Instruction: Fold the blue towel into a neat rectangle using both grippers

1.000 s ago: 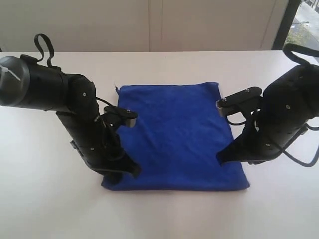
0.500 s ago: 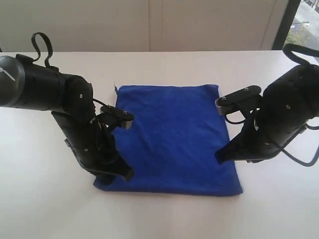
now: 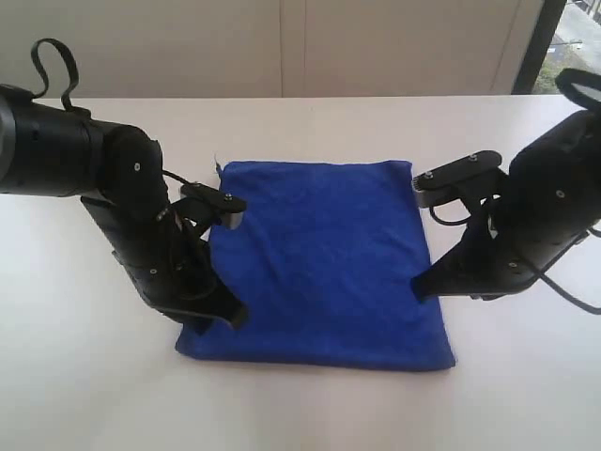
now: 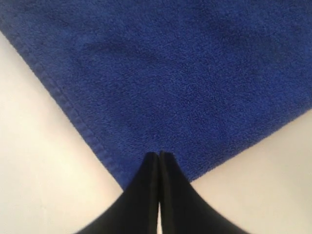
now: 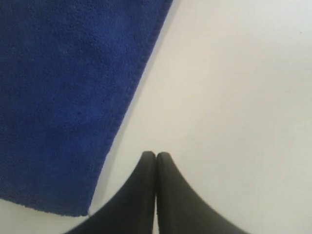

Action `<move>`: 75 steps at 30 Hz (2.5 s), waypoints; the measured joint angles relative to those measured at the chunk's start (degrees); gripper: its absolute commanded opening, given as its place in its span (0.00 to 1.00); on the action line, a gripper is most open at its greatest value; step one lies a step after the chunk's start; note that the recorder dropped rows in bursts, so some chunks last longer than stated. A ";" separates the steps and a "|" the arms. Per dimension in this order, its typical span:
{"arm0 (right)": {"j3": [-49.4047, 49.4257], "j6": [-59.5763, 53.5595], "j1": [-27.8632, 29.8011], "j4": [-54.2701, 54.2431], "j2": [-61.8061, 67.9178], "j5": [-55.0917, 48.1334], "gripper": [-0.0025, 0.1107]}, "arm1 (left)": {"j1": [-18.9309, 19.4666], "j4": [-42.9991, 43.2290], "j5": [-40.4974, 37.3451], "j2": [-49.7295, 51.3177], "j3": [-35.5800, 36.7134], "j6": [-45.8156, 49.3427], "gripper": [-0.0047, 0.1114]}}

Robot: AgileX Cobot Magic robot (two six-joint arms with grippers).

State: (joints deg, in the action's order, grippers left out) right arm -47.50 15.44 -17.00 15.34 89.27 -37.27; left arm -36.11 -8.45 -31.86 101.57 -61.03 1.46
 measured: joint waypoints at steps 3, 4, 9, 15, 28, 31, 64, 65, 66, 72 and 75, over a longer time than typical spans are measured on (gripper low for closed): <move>0.05 0.00 0.00 0.00 -1.95 -1.10 0.02 | 0.00 0.00 0.00 -0.66 0.00 -1.46 0.04; 0.05 0.00 0.00 0.00 -2.56 -1.40 0.02 | 0.00 0.00 0.00 -1.14 0.00 -1.95 0.04; 0.34 0.00 0.00 -0.22 -4.16 -1.57 0.02 | 0.80 0.38 -1.97 -3.05 0.00 -3.76 0.04; 3.73 -0.44 0.00 -0.22 -4.44 -2.40 0.02 | 2.92 3.64 -5.46 -4.01 0.00 -0.40 0.04; 4.00 -34.54 -3.00 -11.27 -7.44 -2.98 0.02 | 3.16 4.78 -9.76 -6.99 0.00 28.17 0.04; 4.24 -43.81 -3.00 -15.97 -7.44 -2.39 0.02 | 3.16 2.46 -9.76 -6.99 0.00 32.88 0.04; 15.99 -67.47 -3.00 -17.97 -6.62 16.34 0.28 | 3.21 -13.01 4.46 -6.99 7.35 60.58 0.42; 15.99 -67.47 -3.00 -17.97 -6.14 16.44 0.28 | 3.21 -13.17 4.61 -6.99 7.63 60.99 0.43; 15.99 -67.47 -3.00 -17.97 -5.67 16.44 0.28 | 3.21 -13.16 4.72 -6.99 7.97 62.07 0.43; 15.99 -69.46 -3.00 -17.97 -3.97 16.74 0.30 | 3.21 -13.16 5.13 -6.86 9.55 68.06 0.43; 15.99 -70.00 -3.00 -17.97 -3.97 16.86 0.36 | 3.21 -13.16 6.09 -6.08 10.11 68.74 0.43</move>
State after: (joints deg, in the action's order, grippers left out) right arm -31.51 -54.56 -20.00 -2.63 85.29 -20.41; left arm -32.90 -21.61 -25.77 95.49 -50.92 70.20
